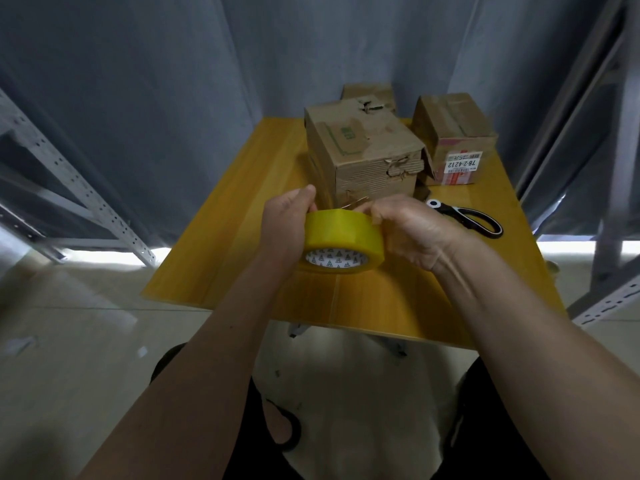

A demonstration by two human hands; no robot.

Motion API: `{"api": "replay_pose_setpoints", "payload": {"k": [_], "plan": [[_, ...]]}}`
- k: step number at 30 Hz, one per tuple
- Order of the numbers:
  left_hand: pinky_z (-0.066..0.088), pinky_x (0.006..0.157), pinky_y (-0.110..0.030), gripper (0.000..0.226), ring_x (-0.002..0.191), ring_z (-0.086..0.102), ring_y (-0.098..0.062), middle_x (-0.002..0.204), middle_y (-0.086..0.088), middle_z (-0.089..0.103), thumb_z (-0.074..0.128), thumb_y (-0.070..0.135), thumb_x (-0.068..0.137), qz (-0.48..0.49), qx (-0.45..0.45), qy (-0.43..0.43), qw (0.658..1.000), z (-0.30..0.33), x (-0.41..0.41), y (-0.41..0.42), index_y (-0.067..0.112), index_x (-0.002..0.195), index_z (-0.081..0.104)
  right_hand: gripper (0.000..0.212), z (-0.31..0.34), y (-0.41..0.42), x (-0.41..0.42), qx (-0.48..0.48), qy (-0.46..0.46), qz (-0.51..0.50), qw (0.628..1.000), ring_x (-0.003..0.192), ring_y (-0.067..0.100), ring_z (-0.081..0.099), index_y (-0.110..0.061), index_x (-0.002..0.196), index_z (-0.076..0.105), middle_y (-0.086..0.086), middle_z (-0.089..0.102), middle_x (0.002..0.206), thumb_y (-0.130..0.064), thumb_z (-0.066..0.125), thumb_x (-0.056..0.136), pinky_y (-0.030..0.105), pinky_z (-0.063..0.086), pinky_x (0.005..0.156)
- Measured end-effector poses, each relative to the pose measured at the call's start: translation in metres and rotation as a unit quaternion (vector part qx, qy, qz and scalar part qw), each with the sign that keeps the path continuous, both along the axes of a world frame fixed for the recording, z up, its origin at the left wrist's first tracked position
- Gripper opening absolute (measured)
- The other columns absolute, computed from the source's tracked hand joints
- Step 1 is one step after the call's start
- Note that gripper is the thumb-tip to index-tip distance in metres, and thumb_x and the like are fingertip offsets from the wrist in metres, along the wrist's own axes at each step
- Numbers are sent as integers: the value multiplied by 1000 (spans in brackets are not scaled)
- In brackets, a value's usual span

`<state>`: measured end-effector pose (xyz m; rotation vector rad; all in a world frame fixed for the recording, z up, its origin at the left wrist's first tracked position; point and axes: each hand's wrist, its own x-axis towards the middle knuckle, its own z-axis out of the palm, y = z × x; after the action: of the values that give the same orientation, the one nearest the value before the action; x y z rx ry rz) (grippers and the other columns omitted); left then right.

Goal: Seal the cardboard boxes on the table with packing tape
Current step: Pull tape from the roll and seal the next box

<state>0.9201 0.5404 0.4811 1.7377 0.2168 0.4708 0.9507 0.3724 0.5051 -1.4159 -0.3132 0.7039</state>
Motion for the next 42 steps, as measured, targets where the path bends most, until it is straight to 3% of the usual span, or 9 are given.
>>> {"api": "replay_pose_setpoints", "payload": {"k": [5,14,17,21,27,32,35,38,42], "plan": [[30,41,-12,45,41,32,-1,43,12,34,50,21,97,-6,-2,5,1000,-2,2,-1,21,53,43,7,-5,2,0,13,23,-15,1000,78,17,53,-8,88,58,7,53,82,-10,52,90,28,48,69],[30,43,-13,45,43,32,-3,45,10,34,52,21,96,1,0,36,999,-10,5,2,21,52,44,16,-13,-2,3,16,38,6,999,76,13,68,-3,99,64,7,66,88,-12,56,88,28,57,71],[32,46,-17,44,44,33,-3,48,7,35,53,21,97,-14,0,47,999,-9,7,4,20,53,45,29,-13,-6,6,35,59,34,997,84,15,69,-3,102,65,8,71,93,-17,62,76,28,59,75],[32,50,-22,44,47,36,-7,51,5,38,55,27,96,-18,-2,71,997,-7,8,6,20,54,46,37,-14,-10,9,49,78,63,994,96,21,68,0,112,64,12,70,105,-17,59,79,30,58,80],[38,62,-29,40,62,47,-14,60,-3,49,60,26,93,11,3,94,995,-2,2,-1,16,56,50,34,-11,-21,13,-13,62,162,985,93,18,69,0,108,65,10,72,100,-19,58,81,32,58,82],[40,64,-28,36,54,51,-11,55,1,55,66,27,89,-91,25,176,980,14,0,-14,17,56,56,22,-9,-32,7,-16,57,252,966,76,11,70,3,103,61,3,73,82,-11,56,86,24,58,73],[44,67,-27,29,61,55,-12,65,-2,62,59,21,95,-10,-38,155,987,15,1,-29,12,66,60,16,-5,-39,6,-8,37,210,977,75,14,69,-5,89,72,6,72,82,-16,62,84,24,57,69],[40,60,-12,15,70,52,-9,77,4,56,56,24,96,118,-40,89,988,11,-12,-43,13,84,56,25,-5,-48,3,44,84,132,987,78,18,73,-2,92,74,12,74,86,-15,55,84,27,59,66],[48,65,-23,22,78,60,-10,90,1,62,50,44,96,54,-102,104,988,-5,-44,-73,23,94,54,27,-10,-46,-9,118,116,59,985,84,20,72,1,105,64,14,72,93,-13,54,84,30,59,70]]}}
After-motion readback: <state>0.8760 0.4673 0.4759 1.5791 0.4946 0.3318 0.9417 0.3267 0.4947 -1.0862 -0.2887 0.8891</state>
